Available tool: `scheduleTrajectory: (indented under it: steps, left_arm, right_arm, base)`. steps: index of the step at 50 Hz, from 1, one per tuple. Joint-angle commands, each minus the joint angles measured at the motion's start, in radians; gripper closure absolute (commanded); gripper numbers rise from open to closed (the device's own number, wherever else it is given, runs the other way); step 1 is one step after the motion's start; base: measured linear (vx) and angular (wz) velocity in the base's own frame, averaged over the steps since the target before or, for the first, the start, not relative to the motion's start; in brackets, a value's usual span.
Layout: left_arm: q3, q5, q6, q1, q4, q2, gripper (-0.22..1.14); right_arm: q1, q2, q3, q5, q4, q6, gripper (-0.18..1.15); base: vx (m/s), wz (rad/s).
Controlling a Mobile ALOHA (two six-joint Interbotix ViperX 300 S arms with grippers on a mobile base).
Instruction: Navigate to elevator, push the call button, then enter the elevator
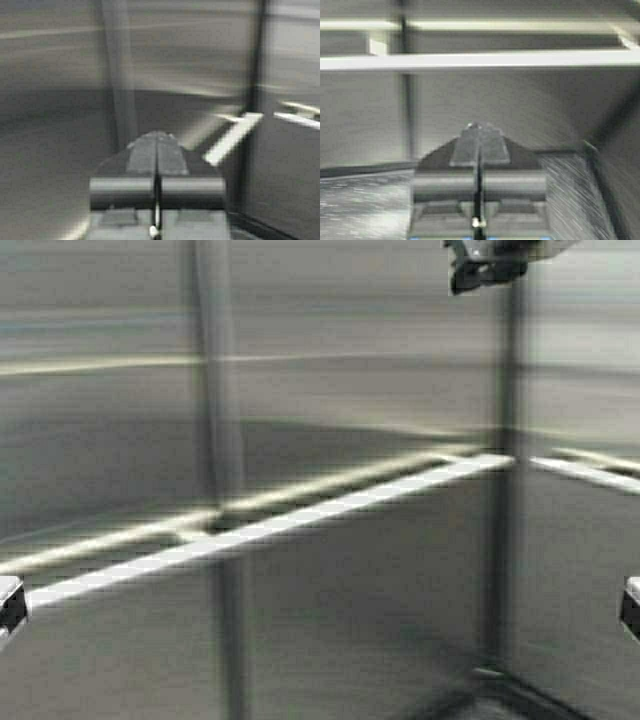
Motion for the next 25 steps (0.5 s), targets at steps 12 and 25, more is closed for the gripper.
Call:
scheduleTrajectory:
  steps: [12, 25]
  left_arm:
    - [-0.008, -0.005, -0.003, 0.000, -0.005, 0.002, 0.89]
    - [-0.005, -0.005, 0.006, 0.000, -0.008, 0.008, 0.89]
  right_arm:
    - [0.087, -0.012, -0.031, -0.018, 0.006, -0.002, 0.91]
    - [0.103, -0.031, -0.028, -0.012, 0.006, 0.000, 0.91]
  base:
    - [0.11, 0.72]
    - [0.12, 0.82]
